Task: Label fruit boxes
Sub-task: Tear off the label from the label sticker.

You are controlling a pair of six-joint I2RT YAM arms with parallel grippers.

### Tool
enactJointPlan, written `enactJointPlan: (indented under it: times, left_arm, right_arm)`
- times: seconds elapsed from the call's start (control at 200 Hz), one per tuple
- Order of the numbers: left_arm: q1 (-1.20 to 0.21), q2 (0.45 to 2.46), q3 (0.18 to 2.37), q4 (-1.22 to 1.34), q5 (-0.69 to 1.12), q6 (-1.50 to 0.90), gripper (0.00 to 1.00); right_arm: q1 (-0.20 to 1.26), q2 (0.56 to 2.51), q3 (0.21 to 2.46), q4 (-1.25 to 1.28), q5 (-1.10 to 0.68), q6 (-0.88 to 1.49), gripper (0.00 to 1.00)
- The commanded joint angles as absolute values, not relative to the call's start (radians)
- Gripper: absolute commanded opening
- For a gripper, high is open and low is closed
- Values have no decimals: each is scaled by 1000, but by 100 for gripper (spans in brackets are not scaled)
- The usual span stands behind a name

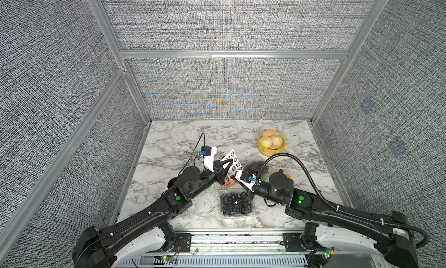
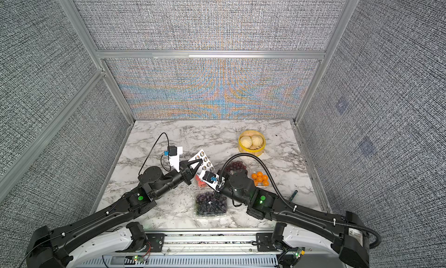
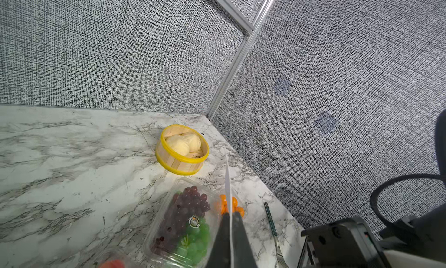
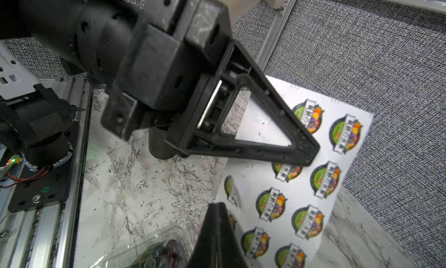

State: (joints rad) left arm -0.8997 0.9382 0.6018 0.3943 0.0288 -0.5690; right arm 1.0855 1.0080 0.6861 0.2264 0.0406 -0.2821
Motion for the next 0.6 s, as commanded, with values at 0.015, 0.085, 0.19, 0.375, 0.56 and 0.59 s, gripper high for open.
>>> enactJointPlan:
  times: [0.015, 0.085, 0.19, 0.375, 0.56, 0.59]
  left_arm:
    - [-897, 934, 604, 417, 30, -565, 0]
    - [-898, 932, 604, 416, 36, -565, 0]
    - [-898, 929, 604, 416, 46, -563, 0]
    - [-898, 921, 602, 416, 59, -561, 0]
    - [-898, 917, 601, 416, 71, -567, 0]
    - [-898, 917, 600, 417, 75, -570, 0]
  right_arm:
    - [1086, 1004, 690, 232, 67, -291, 13]
    - [1086, 1009, 693, 238, 73, -299, 20]
    - [1086, 1017, 710, 224, 77, -314, 26]
    - [1086, 1037, 722, 238, 96, -342, 35]
    - [1086, 1077, 754, 234, 86, -349, 34]
    - [1086, 1080, 753, 242, 96, -349, 32]
